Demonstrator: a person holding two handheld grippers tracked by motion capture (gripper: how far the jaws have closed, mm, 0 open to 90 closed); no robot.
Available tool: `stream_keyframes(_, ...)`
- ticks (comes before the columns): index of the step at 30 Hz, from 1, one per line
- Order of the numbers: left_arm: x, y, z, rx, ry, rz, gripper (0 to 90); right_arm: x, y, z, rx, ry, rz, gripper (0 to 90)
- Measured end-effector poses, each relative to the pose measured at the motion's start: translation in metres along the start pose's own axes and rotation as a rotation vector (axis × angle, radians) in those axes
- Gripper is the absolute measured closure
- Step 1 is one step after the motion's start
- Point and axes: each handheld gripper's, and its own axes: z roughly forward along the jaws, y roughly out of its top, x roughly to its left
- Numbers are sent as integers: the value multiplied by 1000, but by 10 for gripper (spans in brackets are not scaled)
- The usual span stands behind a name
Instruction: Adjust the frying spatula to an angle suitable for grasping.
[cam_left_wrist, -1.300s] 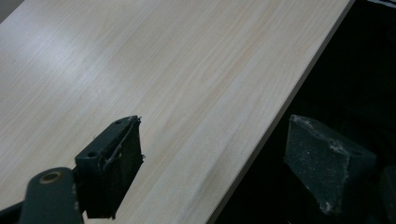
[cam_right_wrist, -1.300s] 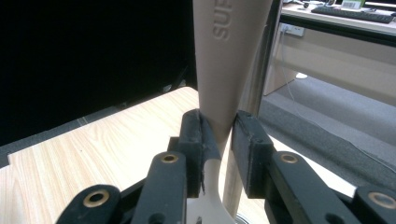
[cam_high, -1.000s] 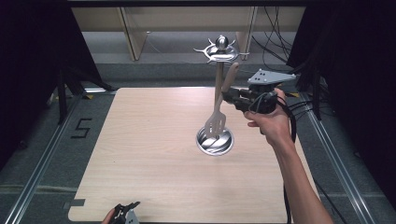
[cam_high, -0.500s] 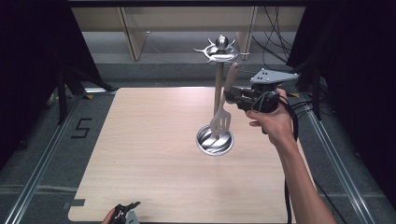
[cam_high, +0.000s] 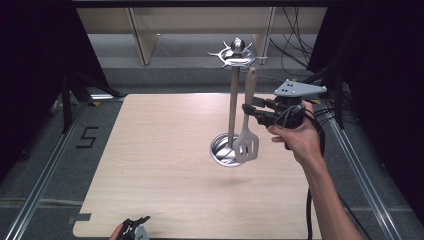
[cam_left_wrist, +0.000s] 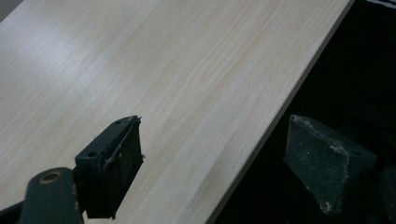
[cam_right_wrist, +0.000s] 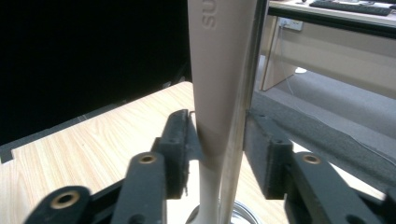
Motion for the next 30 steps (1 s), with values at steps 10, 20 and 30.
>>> stream_keyframes(10, 0, 0, 0, -4, -6, -14, 179, 9, -19, -21, -24, -32, -3, 477)
stream_keyframes(20, 0, 0, 0, -1, 3, -8, 179, 13, -42, -32, -3, -73, 11, 440)
stream_keyframes(30, -1, 0, 0, 1, 0, -7, 179, 13, -70, -35, 7, -87, 21, 412)
